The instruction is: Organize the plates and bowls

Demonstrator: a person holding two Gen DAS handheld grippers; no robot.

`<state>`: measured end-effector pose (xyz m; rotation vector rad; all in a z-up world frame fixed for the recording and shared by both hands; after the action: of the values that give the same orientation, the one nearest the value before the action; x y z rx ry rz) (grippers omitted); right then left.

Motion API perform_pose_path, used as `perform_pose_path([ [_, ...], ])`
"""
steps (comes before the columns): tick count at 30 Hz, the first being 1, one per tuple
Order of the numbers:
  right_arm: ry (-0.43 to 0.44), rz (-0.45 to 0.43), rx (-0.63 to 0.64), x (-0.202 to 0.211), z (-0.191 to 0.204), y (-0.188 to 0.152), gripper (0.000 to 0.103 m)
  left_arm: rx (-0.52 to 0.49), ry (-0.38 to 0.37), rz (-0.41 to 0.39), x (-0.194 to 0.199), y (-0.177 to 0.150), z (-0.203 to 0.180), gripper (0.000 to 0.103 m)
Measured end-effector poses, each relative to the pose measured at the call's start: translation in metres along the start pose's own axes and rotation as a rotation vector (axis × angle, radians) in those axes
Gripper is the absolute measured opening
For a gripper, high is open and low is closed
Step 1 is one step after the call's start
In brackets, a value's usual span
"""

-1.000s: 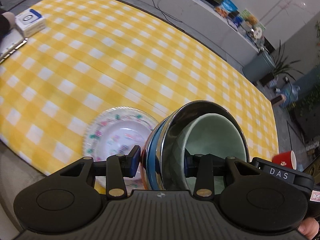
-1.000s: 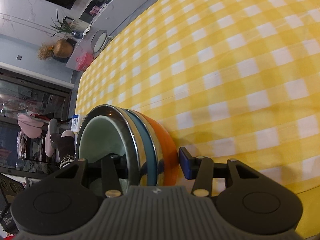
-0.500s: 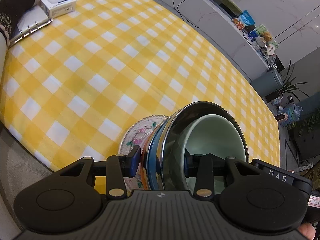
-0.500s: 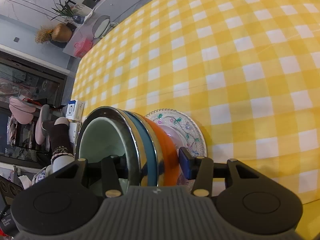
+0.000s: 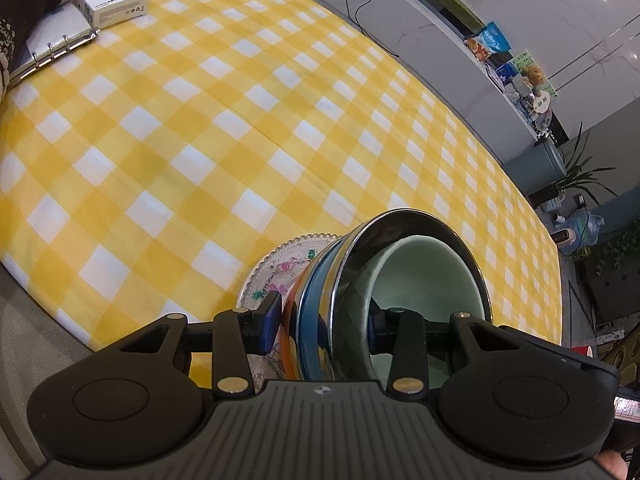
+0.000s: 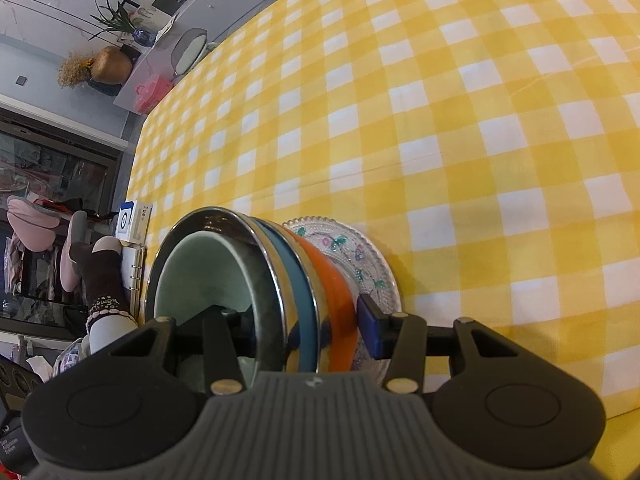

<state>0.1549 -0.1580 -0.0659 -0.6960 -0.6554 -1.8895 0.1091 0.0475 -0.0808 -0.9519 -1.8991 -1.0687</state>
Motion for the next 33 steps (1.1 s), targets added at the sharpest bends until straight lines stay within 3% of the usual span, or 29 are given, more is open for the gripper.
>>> perform_pose_path([
  [6,0.014,-0.033,0.059,0.01,0.008,0.0,0.056,0.007,-0.002,-0.021,0.002,0.001,0.0,0.045],
  [15,-0.046,-0.121,0.206,0.028,0.027,0.002,0.07,-0.092,0.053,-0.153,0.028,0.007,-0.012,0.054],
  [23,-0.089,-0.31,0.373,0.082,0.046,-0.004,0.077,-0.249,0.09,-0.363,0.085,0.005,-0.042,0.056],
  [33,-0.183,-0.62,0.581,0.173,0.054,-0.036,0.087,-0.501,0.154,-0.688,0.152,-0.03,-0.085,0.056],
])
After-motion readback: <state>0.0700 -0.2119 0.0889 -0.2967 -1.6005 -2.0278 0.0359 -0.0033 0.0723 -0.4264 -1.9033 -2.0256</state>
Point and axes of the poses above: each gripper's, at about its wrist camera, not at the fingertips, and x roughly against the way its jaws point, z to its left, y to its top, the point moved 8 cm from there along -x, roughly the way its jaws point, and after that the axes turned 6 degrees about y, right-handed, at the moved point
